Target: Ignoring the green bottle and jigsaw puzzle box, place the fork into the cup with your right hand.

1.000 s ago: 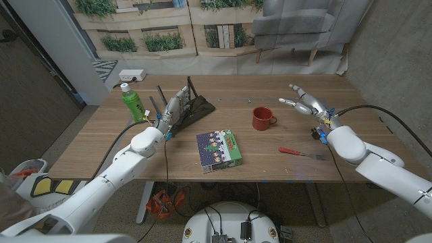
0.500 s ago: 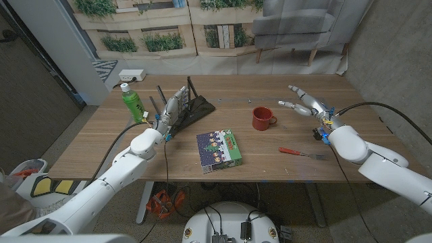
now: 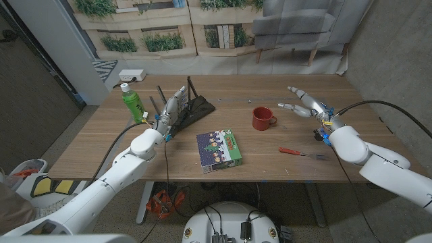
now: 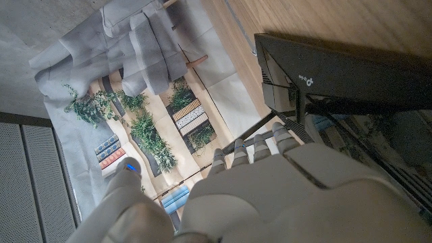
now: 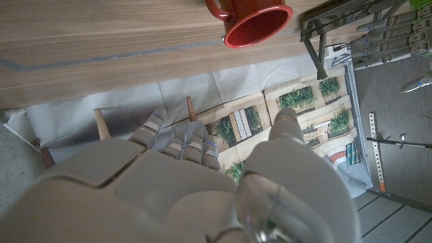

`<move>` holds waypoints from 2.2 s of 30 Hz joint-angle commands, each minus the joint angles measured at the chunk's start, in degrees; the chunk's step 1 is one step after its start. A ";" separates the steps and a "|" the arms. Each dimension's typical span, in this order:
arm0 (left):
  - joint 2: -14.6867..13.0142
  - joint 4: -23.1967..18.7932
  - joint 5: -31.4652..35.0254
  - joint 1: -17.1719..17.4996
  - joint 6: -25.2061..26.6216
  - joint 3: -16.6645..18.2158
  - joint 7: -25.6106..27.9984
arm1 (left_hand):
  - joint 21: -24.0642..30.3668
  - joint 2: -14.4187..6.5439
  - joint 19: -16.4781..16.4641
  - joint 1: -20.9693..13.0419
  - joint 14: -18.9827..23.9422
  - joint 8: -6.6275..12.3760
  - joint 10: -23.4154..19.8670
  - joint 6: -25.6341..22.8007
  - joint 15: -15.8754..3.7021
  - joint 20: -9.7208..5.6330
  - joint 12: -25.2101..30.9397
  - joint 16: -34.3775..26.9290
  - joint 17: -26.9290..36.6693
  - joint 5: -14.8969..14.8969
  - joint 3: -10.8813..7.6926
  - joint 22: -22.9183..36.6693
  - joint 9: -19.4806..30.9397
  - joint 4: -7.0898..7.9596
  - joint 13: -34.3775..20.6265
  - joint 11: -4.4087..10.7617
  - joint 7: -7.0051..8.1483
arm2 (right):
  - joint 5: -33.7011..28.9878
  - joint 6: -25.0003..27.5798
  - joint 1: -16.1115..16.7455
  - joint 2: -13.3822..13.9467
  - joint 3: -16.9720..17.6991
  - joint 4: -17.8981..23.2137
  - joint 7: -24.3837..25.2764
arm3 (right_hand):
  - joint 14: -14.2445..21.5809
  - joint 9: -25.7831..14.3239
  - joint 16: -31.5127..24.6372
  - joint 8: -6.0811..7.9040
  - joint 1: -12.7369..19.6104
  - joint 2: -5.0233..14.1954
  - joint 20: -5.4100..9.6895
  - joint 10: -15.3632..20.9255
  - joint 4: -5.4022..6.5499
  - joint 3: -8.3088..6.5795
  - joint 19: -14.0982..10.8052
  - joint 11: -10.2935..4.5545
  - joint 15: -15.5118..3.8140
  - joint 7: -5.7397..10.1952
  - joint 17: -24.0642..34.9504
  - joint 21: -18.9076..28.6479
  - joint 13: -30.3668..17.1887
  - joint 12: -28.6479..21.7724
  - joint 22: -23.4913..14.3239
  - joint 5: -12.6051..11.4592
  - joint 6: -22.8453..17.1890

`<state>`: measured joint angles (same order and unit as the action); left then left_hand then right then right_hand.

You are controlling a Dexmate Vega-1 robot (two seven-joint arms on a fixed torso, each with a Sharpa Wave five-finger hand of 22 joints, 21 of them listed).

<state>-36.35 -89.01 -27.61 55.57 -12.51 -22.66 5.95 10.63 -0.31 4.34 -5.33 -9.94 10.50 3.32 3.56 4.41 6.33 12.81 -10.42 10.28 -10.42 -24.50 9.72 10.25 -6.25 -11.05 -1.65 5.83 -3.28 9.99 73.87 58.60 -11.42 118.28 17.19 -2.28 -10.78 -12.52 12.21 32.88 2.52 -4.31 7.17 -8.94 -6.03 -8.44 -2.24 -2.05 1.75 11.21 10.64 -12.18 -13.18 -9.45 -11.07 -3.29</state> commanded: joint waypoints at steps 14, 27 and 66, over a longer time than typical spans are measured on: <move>0.33 1.13 0.39 -1.40 0.12 -0.35 -0.61 | 0.44 -0.17 -0.12 -0.27 -1.32 0.45 -0.02 -0.83 0.05 -0.06 0.15 -0.34 0.18 -0.01 -0.09 0.30 0.17 -0.29 -0.25 -0.22 -0.10 | -2.36 1.92 3.14 0.42 2.03 2.95 0.19 | 1.44 -0.26 -0.40 0.49 1.33 -0.05 1.09 1.83 -0.26 -0.69 -1.79 0.43 -2.90 -0.64 -0.15 0.59 -0.08 -0.41 -0.13 -0.07 -1.75; 0.26 1.49 0.17 -1.36 0.28 -0.26 -0.67 | 0.47 -0.24 -0.25 -0.30 -1.29 0.52 -0.08 -1.10 0.03 -0.24 0.13 -0.34 0.18 -0.01 -0.09 0.30 0.17 -0.36 -0.25 -0.51 -0.08 | -2.21 2.43 4.38 0.93 3.46 3.98 -1.05 | 1.61 -0.25 -0.34 0.28 1.70 -0.15 1.18 1.89 -0.28 -0.81 -1.92 0.67 -2.81 -0.77 -0.17 0.51 -0.08 -0.31 -0.12 -0.08 -1.51; 0.80 3.42 -0.08 -2.61 0.00 -0.71 -1.56 | 0.45 -0.55 -0.45 -0.57 -1.82 0.49 -0.07 -1.39 -1.79 -2.69 0.01 -0.17 0.14 0.00 -0.13 0.26 0.17 -0.65 -0.24 -0.54 -0.49 | -6.31 8.05 9.21 2.45 6.21 9.32 -1.92 | 1.67 -0.25 0.08 0.28 1.59 0.24 1.59 4.68 0.84 -1.02 -2.55 0.99 -3.18 -0.86 0.14 0.07 -0.35 -0.81 -0.11 0.12 -3.30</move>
<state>-35.42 -85.56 -27.66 53.04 -12.36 -23.41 4.48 10.63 -0.76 3.62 -5.78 -9.93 10.62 3.11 2.60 2.90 3.55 12.81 -10.42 10.28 -10.42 -24.48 9.72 10.25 -6.56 -11.05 -1.86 5.31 -8.42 17.02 81.18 60.85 -6.51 126.34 15.18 -0.49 -10.78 -12.49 12.52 34.62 2.53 -2.87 11.08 -8.37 -7.05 -10.88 -1.11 -1.86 0.86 11.08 10.80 -12.40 -13.62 -9.48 -11.07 -5.88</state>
